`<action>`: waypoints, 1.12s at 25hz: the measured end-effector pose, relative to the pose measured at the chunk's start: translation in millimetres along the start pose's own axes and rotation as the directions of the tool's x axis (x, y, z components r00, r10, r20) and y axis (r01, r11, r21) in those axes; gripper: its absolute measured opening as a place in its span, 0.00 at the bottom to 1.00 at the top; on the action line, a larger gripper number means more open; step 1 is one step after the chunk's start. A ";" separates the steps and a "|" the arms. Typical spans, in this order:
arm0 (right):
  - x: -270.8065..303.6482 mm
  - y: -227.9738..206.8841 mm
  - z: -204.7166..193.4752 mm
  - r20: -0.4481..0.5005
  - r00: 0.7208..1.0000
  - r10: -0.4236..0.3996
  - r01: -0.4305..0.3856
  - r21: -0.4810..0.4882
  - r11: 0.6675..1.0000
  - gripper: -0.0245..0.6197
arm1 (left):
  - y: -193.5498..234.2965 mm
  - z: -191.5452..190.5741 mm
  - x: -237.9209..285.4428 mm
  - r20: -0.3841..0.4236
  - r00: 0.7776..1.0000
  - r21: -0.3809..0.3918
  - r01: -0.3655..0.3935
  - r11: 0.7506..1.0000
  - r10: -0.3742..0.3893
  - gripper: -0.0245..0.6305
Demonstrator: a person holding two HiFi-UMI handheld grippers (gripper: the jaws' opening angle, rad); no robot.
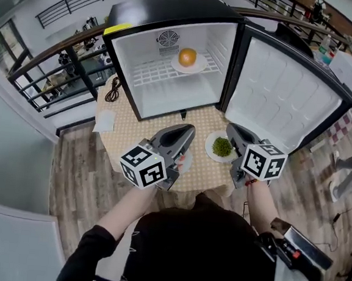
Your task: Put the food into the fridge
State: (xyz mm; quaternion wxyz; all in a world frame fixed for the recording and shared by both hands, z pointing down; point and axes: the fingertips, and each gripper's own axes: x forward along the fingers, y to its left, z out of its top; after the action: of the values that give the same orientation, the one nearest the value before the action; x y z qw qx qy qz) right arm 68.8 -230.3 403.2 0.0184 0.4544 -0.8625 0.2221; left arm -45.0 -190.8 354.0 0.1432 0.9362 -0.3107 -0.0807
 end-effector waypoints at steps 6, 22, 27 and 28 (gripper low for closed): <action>-54.6 -13.4 -20.8 -0.072 0.995 0.064 -0.066 -0.028 0.997 0.06 | -49.8 -26.4 22.5 0.058 0.989 -0.015 -0.132 0.991 0.132 0.06; -151.4 -52.6 -76.7 -0.179 0.969 0.171 -0.182 -0.052 0.982 0.06 | -157.7 -110.6 35.7 0.014 0.965 -0.078 -0.258 0.963 0.260 0.06; -153.1 -54.2 -99.8 -0.170 0.966 0.195 -0.204 -0.035 0.978 0.06 | -160.2 -133.0 25.9 0.006 0.958 -0.078 -0.284 0.956 0.285 0.06; -153.3 -55.9 -104.2 -0.167 0.966 0.196 -0.205 -0.035 0.978 0.06 | -161.0 -137.0 25.4 0.008 0.959 -0.077 -0.283 0.956 0.285 0.06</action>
State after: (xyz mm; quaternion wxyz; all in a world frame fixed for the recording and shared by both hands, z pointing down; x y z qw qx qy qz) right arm 185.3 -97.0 481.7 0.0780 0.3446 -0.9051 0.2365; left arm 98.0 -53.1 430.7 0.1854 0.8750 -0.4401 -0.0798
